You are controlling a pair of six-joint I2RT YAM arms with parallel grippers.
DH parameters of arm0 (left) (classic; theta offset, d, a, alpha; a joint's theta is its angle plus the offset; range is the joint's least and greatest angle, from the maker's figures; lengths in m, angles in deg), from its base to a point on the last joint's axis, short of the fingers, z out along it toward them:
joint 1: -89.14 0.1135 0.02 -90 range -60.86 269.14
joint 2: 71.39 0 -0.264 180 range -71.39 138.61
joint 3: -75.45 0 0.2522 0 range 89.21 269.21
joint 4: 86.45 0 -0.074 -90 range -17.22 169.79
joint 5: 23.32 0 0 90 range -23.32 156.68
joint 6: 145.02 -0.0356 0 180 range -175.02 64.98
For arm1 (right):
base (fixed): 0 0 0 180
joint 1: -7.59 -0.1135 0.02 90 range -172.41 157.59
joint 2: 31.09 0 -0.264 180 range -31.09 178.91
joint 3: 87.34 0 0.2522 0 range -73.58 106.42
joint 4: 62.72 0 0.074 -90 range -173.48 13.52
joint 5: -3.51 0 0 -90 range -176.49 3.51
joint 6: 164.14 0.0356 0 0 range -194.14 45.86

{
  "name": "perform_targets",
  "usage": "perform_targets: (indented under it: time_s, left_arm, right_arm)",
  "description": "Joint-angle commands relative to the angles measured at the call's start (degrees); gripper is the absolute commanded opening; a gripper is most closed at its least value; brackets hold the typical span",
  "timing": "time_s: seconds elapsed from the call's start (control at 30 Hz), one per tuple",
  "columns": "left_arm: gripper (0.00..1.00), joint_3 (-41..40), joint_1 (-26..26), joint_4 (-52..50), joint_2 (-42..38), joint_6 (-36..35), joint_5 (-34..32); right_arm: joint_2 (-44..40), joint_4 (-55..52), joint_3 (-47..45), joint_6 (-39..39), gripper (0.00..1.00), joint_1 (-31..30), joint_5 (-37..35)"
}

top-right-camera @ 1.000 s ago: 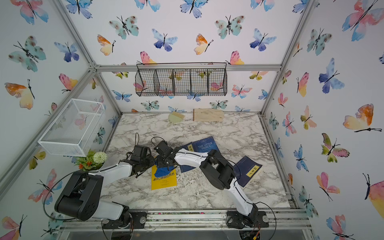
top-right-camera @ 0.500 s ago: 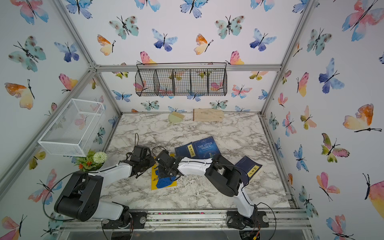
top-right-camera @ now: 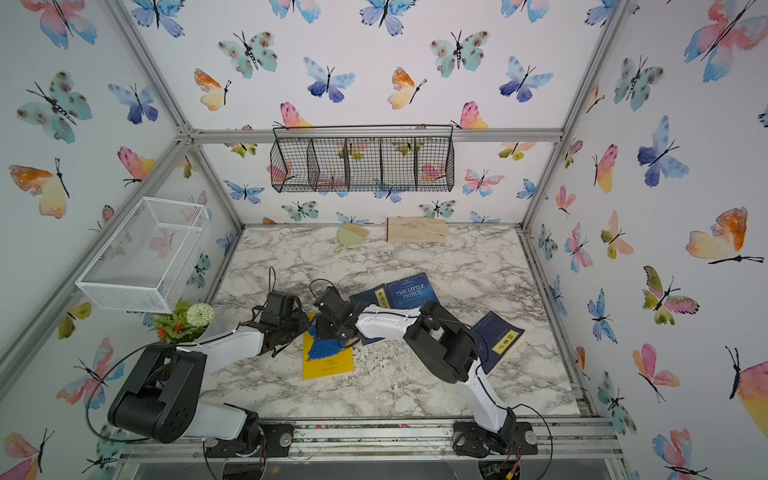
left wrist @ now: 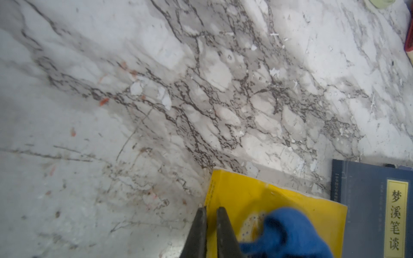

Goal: Wipe the cover of the book
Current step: Wipe the dirt from the cover of the book.

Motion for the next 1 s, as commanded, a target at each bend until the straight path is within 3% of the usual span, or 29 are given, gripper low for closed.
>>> perform_targets:
  time_s: [0.0,0.27,0.5,0.7,0.97]
  left_arm:
    - [0.12,-2.8,-0.72,-8.44,1.33,0.25,1.49]
    - [0.11,-2.51,-0.71,-8.68,1.78,0.43,1.42]
    - [0.11,-2.2,-0.82,-8.43,2.11,0.39,1.19]
    - [0.11,-1.98,-0.73,-8.41,2.4,-0.06,1.33]
    - [0.11,-1.71,-0.7,-8.79,2.72,-1.04,1.81]
  right_arm:
    - [5.81,-14.55,-7.42,4.0,0.01,-7.32,0.91]
    - [7.31,-13.78,-4.8,5.14,0.01,-8.83,1.49]
    - [0.13,-12.02,-14.97,6.2,0.01,-6.64,-0.34]
    - [-4.09,-8.7,-17.77,7.31,0.01,-5.44,2.76]
    - [3.51,-11.64,-13.5,3.48,0.01,4.19,0.2]
